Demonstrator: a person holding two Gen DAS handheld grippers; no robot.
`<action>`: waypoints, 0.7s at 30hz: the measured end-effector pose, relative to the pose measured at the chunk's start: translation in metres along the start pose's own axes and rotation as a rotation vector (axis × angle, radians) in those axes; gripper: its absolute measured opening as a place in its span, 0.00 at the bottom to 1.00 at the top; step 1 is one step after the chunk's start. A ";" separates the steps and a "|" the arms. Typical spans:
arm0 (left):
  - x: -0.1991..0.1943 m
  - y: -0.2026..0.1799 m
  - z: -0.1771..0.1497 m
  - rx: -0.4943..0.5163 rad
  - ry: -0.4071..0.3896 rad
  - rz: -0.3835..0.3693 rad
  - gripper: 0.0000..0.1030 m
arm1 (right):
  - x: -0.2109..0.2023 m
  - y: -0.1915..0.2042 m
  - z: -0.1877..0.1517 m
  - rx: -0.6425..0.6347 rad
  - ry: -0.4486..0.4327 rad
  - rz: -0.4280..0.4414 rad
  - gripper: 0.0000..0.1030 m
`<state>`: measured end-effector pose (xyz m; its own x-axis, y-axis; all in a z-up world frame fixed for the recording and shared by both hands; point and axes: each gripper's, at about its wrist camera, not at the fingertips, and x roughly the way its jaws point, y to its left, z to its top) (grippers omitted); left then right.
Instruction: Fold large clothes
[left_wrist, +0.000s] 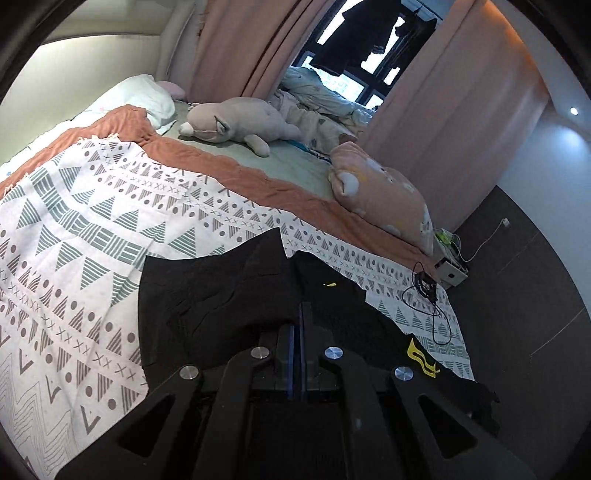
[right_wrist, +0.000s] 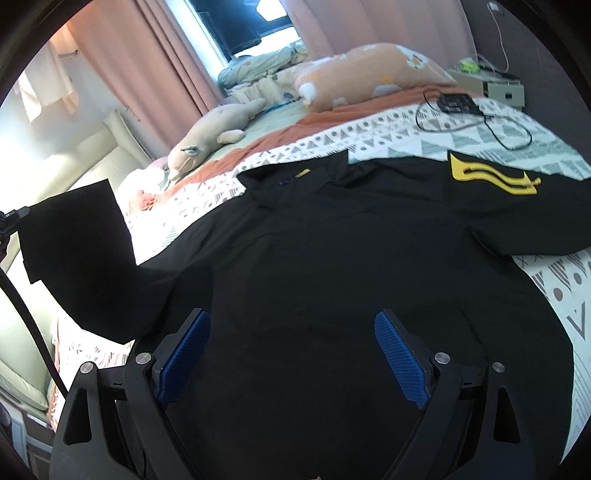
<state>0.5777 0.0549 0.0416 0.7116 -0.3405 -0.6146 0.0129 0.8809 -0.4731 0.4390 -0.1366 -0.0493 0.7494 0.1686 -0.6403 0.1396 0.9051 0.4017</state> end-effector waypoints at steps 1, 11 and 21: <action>0.005 -0.007 -0.001 0.002 0.006 -0.007 0.04 | -0.001 -0.008 0.002 0.021 0.001 0.006 0.88; 0.107 -0.072 -0.057 0.032 0.143 -0.097 0.04 | 0.004 -0.088 0.026 0.297 0.000 0.080 0.88; 0.194 -0.091 -0.122 0.028 0.231 -0.120 0.04 | 0.010 -0.143 0.030 0.450 -0.026 0.112 0.87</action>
<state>0.6290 -0.1316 -0.1114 0.5246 -0.5061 -0.6846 0.1093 0.8375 -0.5353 0.4462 -0.2758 -0.0932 0.7912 0.2401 -0.5624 0.3199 0.6213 0.7153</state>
